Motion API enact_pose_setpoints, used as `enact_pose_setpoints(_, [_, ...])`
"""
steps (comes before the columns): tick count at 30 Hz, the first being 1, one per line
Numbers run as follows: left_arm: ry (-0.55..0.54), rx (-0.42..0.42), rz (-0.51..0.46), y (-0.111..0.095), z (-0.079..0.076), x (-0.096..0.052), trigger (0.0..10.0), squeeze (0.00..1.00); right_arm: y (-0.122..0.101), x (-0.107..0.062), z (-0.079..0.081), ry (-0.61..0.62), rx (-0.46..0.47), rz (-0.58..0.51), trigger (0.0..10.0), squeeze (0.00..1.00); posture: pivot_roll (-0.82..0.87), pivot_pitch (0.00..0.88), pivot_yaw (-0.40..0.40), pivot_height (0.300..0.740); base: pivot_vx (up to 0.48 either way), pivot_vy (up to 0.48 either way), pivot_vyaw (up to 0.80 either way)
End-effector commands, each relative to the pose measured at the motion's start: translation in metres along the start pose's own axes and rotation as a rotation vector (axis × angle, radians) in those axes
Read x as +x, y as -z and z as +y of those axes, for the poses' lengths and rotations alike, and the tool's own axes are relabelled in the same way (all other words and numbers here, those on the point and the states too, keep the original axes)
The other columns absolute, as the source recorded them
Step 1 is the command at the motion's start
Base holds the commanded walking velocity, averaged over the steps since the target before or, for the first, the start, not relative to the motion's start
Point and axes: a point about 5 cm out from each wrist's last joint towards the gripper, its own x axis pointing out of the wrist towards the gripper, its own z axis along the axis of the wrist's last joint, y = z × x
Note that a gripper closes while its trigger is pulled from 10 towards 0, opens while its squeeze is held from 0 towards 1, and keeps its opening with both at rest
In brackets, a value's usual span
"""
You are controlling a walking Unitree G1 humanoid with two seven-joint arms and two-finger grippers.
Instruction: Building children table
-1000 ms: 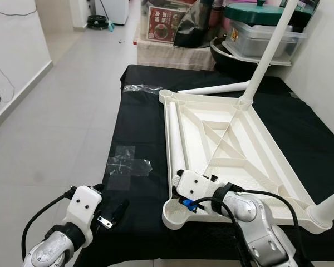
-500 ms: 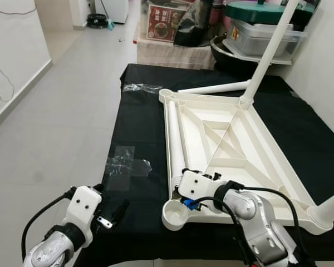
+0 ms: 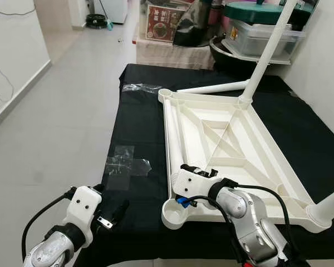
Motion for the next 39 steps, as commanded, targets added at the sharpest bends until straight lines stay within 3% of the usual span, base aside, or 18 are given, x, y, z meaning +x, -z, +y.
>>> enact_pose_setpoints(1, [0.0,-0.006,0.002,-0.001,-0.001,0.0,10.0,0.0,-0.003,0.003,-0.004,0.047,-0.019,0.006,10.0,0.0,0.04,0.07,-0.106,0.74,0.0,0.0,0.0])
enact_pose_setpoints(7, [0.0,-0.007,0.001,-0.001,-0.002,0.0,10.0,0.0,-0.004,0.011,-0.007,0.13,-0.028,0.047,10.0,0.0,0.05,0.071,-0.108,0.74,0.0,0.0,0.0])
enact_pose_setpoints(16, [0.001,-0.008,0.004,0.0,-0.002,0.0,10.0,0.0,-0.009,0.014,0.0,0.095,-0.101,0.03,10.0,0.0,0.05,0.059,-0.111,0.74,0.0,0.0,0.0])
enact_pose_setpoints(20, [0.001,-0.008,0.004,0.0,-0.003,0.0,10.0,0.0,-0.009,0.013,-0.01,0.185,-0.084,0.04,10.0,0.0,0.05,0.055,-0.111,0.74,0.0,0.0,0.0])
enact_pose_setpoints(22, [0.0,-0.007,0.003,0.0,-0.003,-0.001,10.0,0.0,-0.014,0.01,-0.027,0.327,-0.073,0.025,10.0,0.0,0.05,0.048,-0.113,0.74,0.0,0.0,0.0])
enact_pose_setpoints(24, [0.0,-0.007,0.003,0.0,-0.003,-0.001,10.0,0.0,-0.014,0.01,-0.027,0.327,-0.073,0.025,10.0,0.0,0.05,0.048,-0.113,0.74,0.0,0.0,0.0])
enact_pose_setpoints(28, [0.002,-0.014,-0.009,-0.001,-0.003,-0.002,10.0,0.0,-0.019,0.006,-0.039,0.443,-0.072,0.007,10.0,0.0,0.05,0.053,-0.113,0.74,0.0,0.0,0.0])
enact_pose_setpoints(39, [0.002,-0.015,-0.007,-0.002,-0.004,-0.001,10.0,0.0,-0.023,0.018,-0.033,0.402,-0.062,-0.006,10.0,0.0,0.05,0.054,-0.114,0.74,0.0,0.0,0.0])
